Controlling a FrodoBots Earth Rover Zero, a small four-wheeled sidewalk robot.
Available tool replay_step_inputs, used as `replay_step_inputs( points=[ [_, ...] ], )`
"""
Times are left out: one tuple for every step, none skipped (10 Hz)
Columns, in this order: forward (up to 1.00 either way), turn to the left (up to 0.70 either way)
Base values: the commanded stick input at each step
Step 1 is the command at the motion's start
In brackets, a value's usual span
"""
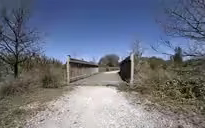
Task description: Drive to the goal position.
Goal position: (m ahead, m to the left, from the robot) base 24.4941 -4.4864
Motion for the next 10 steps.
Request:
replay_step_inputs(
  points=[
    [0.61,0.00],
    [0.50,0.00],
    [0.50,0.00],
    [0.50,0.00],
    [0.50,0.00],
    [0.50,0.00],
    [0.50,0.00],
    [0.50,0.00],
    [0.50,0.00],
    [0.50,0.00]
  ],
)
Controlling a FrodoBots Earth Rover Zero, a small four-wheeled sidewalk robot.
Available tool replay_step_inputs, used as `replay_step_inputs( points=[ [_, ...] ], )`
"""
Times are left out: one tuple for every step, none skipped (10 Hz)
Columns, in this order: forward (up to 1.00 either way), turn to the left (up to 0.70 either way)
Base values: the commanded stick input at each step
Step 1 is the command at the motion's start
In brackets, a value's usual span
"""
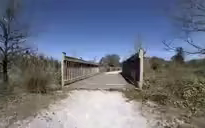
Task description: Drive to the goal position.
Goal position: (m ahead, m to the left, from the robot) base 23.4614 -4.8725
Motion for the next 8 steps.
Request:
replay_step_inputs(
  points=[
    [0.50,0.00],
    [0.50,0.00],
    [0.50,0.00],
    [0.50,0.00],
    [0.50,0.00],
    [0.50,-0.19],
    [0.50,-0.50],
    [0.50,-0.50]
  ],
)
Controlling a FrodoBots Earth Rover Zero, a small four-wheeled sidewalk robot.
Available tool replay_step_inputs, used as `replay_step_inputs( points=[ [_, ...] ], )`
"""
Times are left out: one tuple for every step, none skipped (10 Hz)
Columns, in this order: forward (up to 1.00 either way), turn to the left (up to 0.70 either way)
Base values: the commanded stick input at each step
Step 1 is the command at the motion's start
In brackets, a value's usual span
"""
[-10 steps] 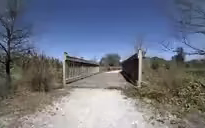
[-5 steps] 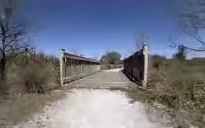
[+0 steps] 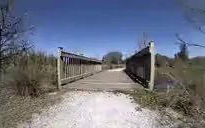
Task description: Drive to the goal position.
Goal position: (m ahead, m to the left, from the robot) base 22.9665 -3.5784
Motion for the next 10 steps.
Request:
replay_step_inputs(
  points=[
    [0.50,-0.35],
    [0.50,-0.09],
    [0.50,0.00],
    [0.50,0.00],
    [0.50,0.00],
    [0.50,0.00],
    [0.50,0.00],
    [0.50,0.00],
    [0.50,0.00],
    [0.50,0.00]
  ],
)
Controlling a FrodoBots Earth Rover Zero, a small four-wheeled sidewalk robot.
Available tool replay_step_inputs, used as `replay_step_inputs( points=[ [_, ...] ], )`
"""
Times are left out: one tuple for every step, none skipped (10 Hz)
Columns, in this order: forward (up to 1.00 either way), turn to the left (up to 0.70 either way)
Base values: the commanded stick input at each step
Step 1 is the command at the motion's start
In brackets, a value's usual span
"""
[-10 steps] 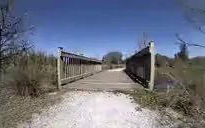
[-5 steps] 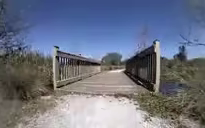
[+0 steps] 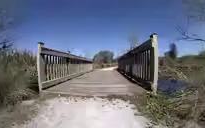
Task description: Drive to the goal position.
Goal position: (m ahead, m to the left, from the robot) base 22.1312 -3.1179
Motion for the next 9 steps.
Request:
replay_step_inputs(
  points=[
    [0.50,0.00],
    [0.50,0.00],
    [0.50,0.00],
    [0.50,0.00],
    [0.50,0.00],
    [0.50,0.00],
    [0.50,0.00],
    [0.50,0.00],
    [0.50,0.00]
  ],
)
